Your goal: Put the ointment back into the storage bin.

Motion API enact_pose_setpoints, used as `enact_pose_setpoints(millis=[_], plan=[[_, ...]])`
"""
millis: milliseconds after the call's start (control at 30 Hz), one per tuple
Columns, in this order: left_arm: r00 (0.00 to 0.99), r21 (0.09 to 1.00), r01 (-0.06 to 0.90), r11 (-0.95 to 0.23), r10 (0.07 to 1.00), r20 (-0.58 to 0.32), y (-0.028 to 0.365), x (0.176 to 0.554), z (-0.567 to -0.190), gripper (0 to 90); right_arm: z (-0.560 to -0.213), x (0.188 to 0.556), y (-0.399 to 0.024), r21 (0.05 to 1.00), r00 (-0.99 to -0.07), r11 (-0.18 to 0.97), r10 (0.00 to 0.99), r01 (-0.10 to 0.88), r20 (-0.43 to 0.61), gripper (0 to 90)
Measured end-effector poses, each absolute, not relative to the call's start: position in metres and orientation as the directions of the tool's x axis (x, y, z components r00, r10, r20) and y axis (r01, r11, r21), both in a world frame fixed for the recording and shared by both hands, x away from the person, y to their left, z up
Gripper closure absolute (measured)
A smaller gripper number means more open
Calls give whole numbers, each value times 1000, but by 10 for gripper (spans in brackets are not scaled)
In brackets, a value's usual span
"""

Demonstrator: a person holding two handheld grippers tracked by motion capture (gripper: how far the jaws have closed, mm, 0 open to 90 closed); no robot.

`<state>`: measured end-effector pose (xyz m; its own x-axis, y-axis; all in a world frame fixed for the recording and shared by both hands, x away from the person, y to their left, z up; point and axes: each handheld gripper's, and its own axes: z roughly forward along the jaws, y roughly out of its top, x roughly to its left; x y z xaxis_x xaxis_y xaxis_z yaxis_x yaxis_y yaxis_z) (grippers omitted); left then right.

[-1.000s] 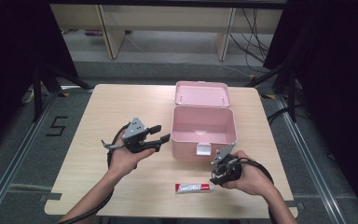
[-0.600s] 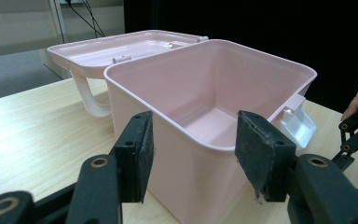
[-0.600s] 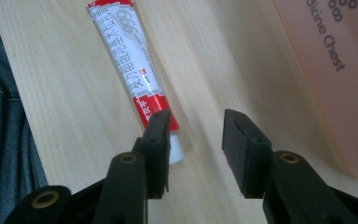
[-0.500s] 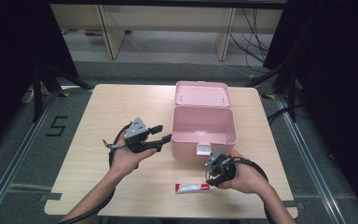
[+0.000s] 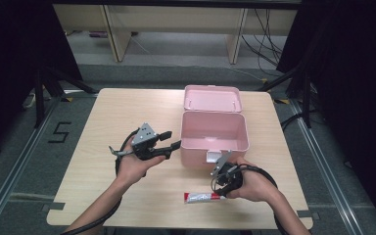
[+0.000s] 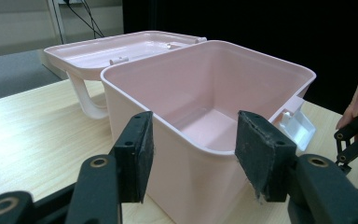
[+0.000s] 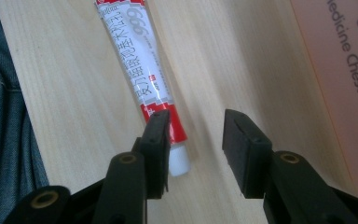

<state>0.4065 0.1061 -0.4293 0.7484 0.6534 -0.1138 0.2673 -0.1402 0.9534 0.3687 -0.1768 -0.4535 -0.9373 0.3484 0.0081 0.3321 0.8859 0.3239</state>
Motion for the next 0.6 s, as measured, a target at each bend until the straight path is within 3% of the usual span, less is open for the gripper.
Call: enact_pose_setpoints(millis=[500,600], plan=[[748,954,267,-139,654,-114,105,407,-429,463,-453,369,-162,257,-944,910,330,325,27,624],[747,953,268,-140,654,-114,105,407,-429,463,-453,370,-162,250,-950,921,311,299,-12,624]])
